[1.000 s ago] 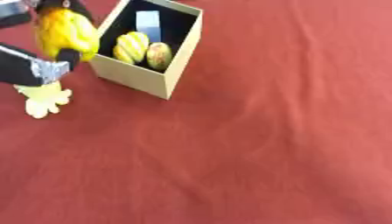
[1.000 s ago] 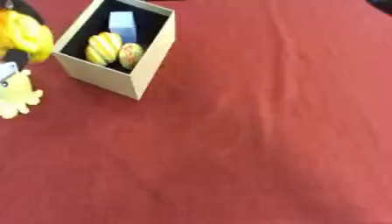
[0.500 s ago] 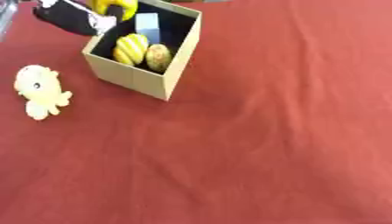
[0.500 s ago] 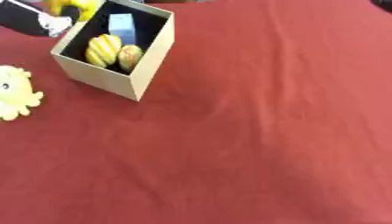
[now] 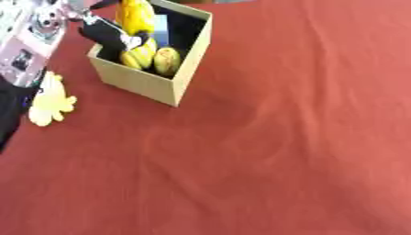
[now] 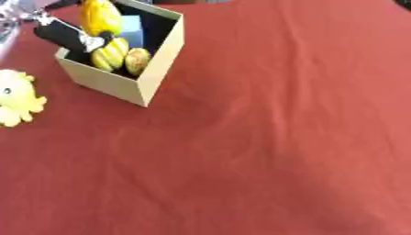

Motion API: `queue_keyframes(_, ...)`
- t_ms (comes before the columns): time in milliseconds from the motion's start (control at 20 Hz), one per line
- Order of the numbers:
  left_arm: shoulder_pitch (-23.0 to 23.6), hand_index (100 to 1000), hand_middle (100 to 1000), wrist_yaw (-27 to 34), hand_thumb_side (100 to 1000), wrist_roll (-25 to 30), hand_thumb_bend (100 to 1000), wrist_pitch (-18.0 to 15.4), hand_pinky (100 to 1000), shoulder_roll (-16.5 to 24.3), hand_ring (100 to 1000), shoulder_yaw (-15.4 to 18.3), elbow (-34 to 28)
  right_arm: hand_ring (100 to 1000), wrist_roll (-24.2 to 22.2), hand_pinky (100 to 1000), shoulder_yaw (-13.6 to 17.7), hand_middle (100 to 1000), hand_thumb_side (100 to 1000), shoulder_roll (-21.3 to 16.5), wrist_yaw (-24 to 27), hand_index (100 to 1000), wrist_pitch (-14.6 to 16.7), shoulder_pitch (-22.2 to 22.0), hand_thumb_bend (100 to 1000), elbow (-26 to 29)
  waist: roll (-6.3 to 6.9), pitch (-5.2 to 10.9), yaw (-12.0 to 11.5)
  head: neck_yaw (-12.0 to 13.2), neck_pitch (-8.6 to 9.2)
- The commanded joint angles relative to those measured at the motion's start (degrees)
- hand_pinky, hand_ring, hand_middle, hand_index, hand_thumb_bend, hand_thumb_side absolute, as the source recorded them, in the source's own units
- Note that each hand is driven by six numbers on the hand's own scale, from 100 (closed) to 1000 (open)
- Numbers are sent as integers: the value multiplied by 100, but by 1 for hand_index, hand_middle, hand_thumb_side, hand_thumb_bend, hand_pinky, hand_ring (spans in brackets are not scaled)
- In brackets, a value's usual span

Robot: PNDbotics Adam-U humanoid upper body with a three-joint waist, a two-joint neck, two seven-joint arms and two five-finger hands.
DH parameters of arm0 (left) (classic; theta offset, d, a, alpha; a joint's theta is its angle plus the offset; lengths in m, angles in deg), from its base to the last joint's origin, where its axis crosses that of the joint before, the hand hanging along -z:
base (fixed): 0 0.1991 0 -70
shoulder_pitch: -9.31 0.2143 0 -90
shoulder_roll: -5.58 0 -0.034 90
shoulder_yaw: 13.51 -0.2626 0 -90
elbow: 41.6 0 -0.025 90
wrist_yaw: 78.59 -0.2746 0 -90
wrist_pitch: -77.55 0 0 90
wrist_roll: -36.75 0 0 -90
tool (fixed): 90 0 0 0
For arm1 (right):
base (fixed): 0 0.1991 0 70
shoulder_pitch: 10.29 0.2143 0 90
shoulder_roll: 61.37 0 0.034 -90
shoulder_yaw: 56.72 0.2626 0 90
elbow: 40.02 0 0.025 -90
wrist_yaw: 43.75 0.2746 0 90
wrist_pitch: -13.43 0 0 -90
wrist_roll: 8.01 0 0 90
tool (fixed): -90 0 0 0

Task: Pick up objects on the table and place them in the box.

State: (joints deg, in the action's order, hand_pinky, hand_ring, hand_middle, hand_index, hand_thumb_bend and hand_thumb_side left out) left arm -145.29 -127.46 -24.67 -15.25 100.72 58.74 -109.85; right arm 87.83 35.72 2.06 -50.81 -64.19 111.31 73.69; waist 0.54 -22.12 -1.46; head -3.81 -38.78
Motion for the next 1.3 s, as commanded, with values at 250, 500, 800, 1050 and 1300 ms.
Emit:
queue_keyframes(250,-118,925,853,-346,521,-126,657,3,861,40,836,157,63,884,-31,855,38,666,620,-97,38,788,-2,64,100,89,-17,151,-17,17,56)
queue_keyframes(500,-86,907,830,-155,503,-378,539,50,840,122,815,275,-137,885,-29,855,47,666,623,-100,34,788,-15,25,100,89,-17,157,-45,12,52)
queue_keyframes(800,176,895,815,355,450,-566,486,305,830,781,801,501,-1169,884,20,855,97,666,619,-156,0,788,-15,-52,100,89,14,151,-119,-79,-1)
queue_keyframes(1050,733,904,827,860,460,-411,480,651,843,1624,817,865,-1879,883,97,854,165,666,610,-198,-47,788,-21,-111,100,89,25,144,-176,-197,-25)
queue_keyframes(1300,1213,904,839,1213,473,-130,500,734,851,2088,832,1086,-2004,882,142,854,186,666,611,-198,-69,788,-17,-121,100,89,2,148,-220,-251,-20)
